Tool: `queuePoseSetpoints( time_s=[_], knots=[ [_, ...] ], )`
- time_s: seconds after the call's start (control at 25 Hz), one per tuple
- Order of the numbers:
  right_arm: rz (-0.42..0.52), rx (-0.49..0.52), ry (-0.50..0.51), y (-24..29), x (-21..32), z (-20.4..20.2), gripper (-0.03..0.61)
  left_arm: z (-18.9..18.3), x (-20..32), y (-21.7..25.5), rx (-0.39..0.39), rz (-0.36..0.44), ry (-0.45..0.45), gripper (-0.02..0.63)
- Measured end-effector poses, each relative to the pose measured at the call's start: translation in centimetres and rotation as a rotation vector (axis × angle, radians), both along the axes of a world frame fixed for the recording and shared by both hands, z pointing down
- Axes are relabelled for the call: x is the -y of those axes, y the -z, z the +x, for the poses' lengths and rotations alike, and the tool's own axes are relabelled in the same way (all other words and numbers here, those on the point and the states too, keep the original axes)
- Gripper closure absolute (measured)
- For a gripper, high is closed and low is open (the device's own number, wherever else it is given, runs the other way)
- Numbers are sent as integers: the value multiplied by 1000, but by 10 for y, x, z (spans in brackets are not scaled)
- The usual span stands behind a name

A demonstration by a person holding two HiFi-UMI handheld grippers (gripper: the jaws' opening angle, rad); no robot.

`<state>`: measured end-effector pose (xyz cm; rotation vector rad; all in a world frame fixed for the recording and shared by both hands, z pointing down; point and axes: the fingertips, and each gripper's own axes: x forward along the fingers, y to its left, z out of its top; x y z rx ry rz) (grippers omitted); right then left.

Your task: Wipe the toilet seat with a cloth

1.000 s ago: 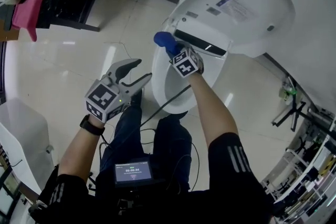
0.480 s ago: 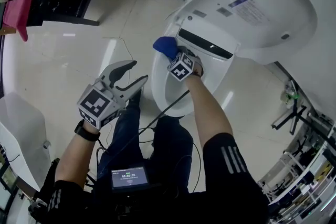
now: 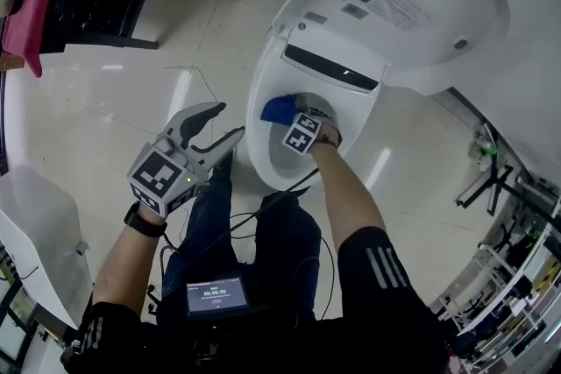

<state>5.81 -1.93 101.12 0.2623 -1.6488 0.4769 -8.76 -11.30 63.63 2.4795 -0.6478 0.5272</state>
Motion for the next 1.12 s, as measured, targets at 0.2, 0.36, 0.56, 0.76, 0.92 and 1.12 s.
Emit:
queuePoseSetpoints(
  time_s=[0.2, 0.36, 0.56, 0.76, 0.92, 1.12],
  knots=[
    [40, 113, -150, 37, 0, 3, 379, 3, -9, 10, -1, 23, -34, 405],
    [162, 325, -476, 125, 44, 0, 379, 13, -12, 43, -13, 59, -67, 406],
    [368, 498, -632, 246, 73, 19, 379, 30, -17, 102, -38, 126, -107, 407],
    [547, 624, -694, 391, 80, 50, 379, 57, -26, 163, -72, 218, -165, 405],
    [667, 701, -719, 490, 70, 71, 379, 72, -34, 210, -100, 275, -185, 405],
    [764, 743, -735, 576, 42, 93, 379, 85, -45, 259, -116, 339, -207, 407]
  ],
)
